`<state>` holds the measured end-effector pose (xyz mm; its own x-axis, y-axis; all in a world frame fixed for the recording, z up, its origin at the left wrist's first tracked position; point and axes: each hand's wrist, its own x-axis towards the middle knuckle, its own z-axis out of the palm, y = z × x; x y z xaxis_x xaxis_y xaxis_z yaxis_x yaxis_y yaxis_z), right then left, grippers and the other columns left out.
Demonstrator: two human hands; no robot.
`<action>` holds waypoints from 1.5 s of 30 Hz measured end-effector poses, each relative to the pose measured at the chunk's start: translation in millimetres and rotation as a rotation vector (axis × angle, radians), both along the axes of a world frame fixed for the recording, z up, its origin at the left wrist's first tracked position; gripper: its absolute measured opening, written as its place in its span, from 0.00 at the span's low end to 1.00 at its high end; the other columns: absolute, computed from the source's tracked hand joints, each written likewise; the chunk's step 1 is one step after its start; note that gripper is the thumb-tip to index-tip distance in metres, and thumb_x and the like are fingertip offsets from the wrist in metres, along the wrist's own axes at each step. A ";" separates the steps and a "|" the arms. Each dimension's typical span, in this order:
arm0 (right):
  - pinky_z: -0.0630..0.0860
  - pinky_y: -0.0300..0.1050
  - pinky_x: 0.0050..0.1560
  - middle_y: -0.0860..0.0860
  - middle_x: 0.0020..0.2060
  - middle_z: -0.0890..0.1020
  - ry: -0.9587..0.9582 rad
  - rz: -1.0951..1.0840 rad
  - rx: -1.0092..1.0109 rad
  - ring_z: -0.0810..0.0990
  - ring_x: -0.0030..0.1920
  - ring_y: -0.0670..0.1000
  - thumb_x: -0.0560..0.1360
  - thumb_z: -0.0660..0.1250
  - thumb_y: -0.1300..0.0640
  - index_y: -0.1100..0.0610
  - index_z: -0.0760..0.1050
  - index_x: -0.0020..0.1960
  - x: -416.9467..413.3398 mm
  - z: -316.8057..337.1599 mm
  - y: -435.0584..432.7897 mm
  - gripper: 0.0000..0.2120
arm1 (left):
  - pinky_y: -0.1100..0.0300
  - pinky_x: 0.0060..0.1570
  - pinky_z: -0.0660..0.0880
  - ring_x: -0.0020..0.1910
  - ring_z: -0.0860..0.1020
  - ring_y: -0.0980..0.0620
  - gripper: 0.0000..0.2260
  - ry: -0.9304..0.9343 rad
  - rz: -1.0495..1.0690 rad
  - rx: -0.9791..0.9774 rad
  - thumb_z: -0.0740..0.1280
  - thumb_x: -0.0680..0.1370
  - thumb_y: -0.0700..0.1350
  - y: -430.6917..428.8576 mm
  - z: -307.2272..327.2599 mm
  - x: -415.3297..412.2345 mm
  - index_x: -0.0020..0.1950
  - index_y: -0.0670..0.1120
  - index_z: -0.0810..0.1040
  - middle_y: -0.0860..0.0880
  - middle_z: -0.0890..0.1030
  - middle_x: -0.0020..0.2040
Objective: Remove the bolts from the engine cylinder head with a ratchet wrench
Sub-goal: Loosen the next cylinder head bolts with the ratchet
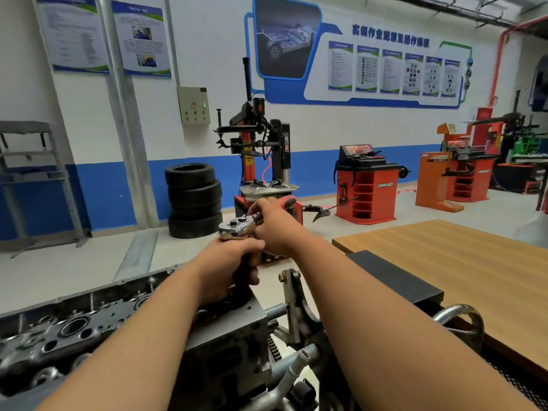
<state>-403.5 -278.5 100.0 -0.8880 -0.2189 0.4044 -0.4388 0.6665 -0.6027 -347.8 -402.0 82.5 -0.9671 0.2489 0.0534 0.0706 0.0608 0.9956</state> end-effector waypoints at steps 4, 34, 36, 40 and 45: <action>0.73 0.49 0.54 0.50 0.64 0.63 -0.010 -0.005 0.004 0.74 0.51 0.52 0.74 0.61 0.65 0.51 0.66 0.57 10.4 -4.2 14.7 0.15 | 0.62 0.24 0.61 0.22 0.58 0.54 0.20 -0.078 -0.143 0.058 0.60 0.78 0.38 -1.9 -2.4 -2.7 0.26 0.49 0.68 0.50 0.59 0.24; 0.74 0.53 0.56 0.54 0.64 0.64 0.003 -0.013 0.125 0.75 0.52 0.56 0.74 0.64 0.62 0.56 0.65 0.63 -4.3 0.6 -13.9 0.19 | 0.57 0.28 0.62 0.20 0.58 0.52 0.21 0.046 0.048 0.057 0.59 0.76 0.35 0.4 -13.8 -2.5 0.23 0.48 0.68 0.50 0.59 0.22; 0.76 0.55 0.44 0.53 0.63 0.62 0.054 -0.176 0.155 0.76 0.44 0.56 0.74 0.64 0.62 0.55 0.62 0.63 10.8 -6.1 -7.3 0.20 | 0.59 0.26 0.64 0.20 0.59 0.52 0.18 0.057 0.039 0.016 0.58 0.76 0.34 0.8 -11.7 -1.1 0.26 0.47 0.68 0.50 0.60 0.22; 0.58 0.44 0.24 0.57 0.66 0.55 0.177 -0.481 0.478 0.67 0.30 0.56 0.70 0.65 0.62 0.53 0.46 0.68 63.8 -24.0 14.8 0.35 | 0.59 0.25 0.65 0.22 0.61 0.51 0.17 0.090 0.025 -0.033 0.58 0.79 0.36 4.3 -10.0 -1.2 0.31 0.45 0.65 0.49 0.62 0.23; 0.53 0.40 0.23 0.58 0.73 0.46 0.361 -0.423 0.727 0.65 0.30 0.56 0.76 0.61 0.54 0.56 0.29 0.73 141.6 -39.1 29.5 0.43 | 0.58 0.27 0.67 0.22 0.63 0.50 0.18 0.128 0.044 -0.059 0.59 0.80 0.38 7.7 -13.2 0.9 0.29 0.44 0.66 0.47 0.64 0.23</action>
<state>-261.9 -249.0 60.8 -0.7985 -0.2132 0.5629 -0.1519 0.9763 0.1543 -346.9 -394.3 69.3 -0.9632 0.2129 0.1640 0.1933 0.1245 0.9732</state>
